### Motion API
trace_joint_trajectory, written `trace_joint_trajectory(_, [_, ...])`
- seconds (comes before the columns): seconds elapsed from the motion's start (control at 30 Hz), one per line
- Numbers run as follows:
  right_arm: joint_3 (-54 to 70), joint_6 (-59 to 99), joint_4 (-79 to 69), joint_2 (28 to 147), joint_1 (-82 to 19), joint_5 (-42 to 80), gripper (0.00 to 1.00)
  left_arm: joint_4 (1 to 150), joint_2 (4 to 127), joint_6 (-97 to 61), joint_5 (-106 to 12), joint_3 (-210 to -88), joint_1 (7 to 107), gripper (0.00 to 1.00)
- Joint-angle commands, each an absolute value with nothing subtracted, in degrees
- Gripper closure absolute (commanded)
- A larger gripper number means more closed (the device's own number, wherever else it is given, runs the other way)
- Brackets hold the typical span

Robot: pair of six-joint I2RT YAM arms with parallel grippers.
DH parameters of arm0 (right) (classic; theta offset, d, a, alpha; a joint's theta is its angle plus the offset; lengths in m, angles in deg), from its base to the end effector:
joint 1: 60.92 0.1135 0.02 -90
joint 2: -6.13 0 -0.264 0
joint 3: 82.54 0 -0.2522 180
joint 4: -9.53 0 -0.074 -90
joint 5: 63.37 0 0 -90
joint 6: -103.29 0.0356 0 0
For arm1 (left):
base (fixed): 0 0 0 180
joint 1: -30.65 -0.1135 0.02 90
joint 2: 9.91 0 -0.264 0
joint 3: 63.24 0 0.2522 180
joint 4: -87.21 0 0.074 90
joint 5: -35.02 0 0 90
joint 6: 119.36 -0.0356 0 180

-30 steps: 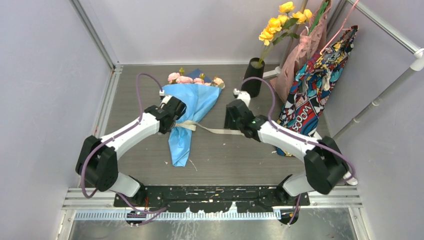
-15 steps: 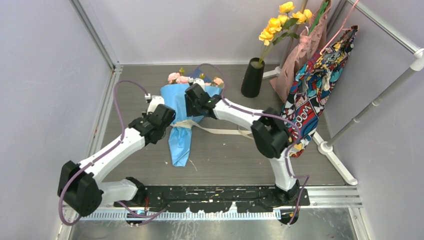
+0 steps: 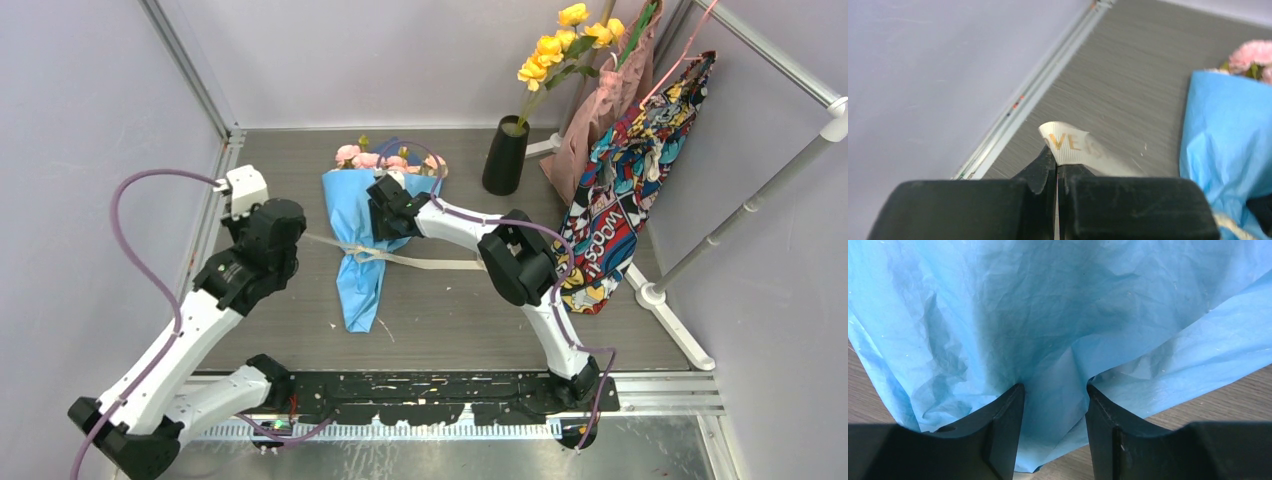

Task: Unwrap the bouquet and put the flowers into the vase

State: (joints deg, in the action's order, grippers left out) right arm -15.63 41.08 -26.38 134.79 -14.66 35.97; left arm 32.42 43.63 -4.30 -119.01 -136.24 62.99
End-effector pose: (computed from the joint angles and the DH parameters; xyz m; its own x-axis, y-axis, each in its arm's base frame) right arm 0.3470 0.3542 0.1666 -0.7783 -0.1479 -0.6102 -0.3167 0.9317 0.1780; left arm 0.1641 -0.0660 0.3580 -0.2793 -0.0427 -0.9592 -0.5561 0.8216 0.1254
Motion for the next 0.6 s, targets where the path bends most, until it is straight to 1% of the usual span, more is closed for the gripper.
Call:
trace_joint_trajectory(0.0, [-16.02, 40.88, -26.82, 136.1, -14.78, 35.15, 0.47, 33.65, 38.07, -5.14, -131.73, -139.75, 62.75, 1.0])
trace_joint_trajectory(0.1, [-14.33, 40.88, -25.39, 134.9, -14.78, 35.44, 0.47, 40.76, 35.23, -10.93, -130.76, -138.09, 62.74, 1.0])
trace_joint_trajectory(0.17, [-12.95, 40.65, -24.17, 132.79, -14.78, 35.83, 0.47, 40.87, 35.62, -10.26, -127.84, -137.32, 62.78, 0.91])
trace_joint_trajectory(0.2, [-12.76, 40.32, -24.21, 131.94, -14.78, 35.85, 0.47, 40.36, 36.97, -9.77, -126.11, -137.15, 62.76, 0.83])
trace_joint_trajectory(0.23, [-12.66, 40.05, -24.61, 131.11, -14.78, 36.08, 0.47, 39.36, 38.46, -8.86, -124.52, -137.11, 62.8, 0.62])
trace_joint_trajectory(0.27, [-12.45, 39.76, -24.88, 130.2, -14.79, 36.25, 0.47, 38.12, 39.94, -7.53, -122.86, -137.25, 62.81, 0.38])
trace_joint_trajectory(0.3, [-12.15, 39.48, -25.11, 129.11, -14.78, 36.39, 0.47, 36.86, 41.53, -6.05, -121.37, -137.35, 62.82, 0.18])
trace_joint_trajectory(0.33, [-11.8, 39.32, -25.11, 128.04, -14.79, 36.52, 0.47, 35.19, 42.94, -3.89, -120.13, -137.53, 62.82, 0.05])
trace_joint_trajectory(0.37, [-11.36, 39.25, -25.15, 126.9, -14.78, 36.54, 0.47, 34.52, 43.96, -2.46, -118.86, -137.34, 62.78, 0.01])
trace_joint_trajectory(0.47, [-9.97, 38.91, -25.29, 123.45, -14.71, 36.73, 0.47, 37.41, 45.26, -1.04, -112.5, -134.51, 62.81, 0.0])
trace_joint_trajectory(0.57, [-8.39, 38.58, -25.26, 120.06, -14.48, 36.89, 0.47, 43.4, 45.38, -0.52, -105.59, -130.14, 62.81, 0.0])
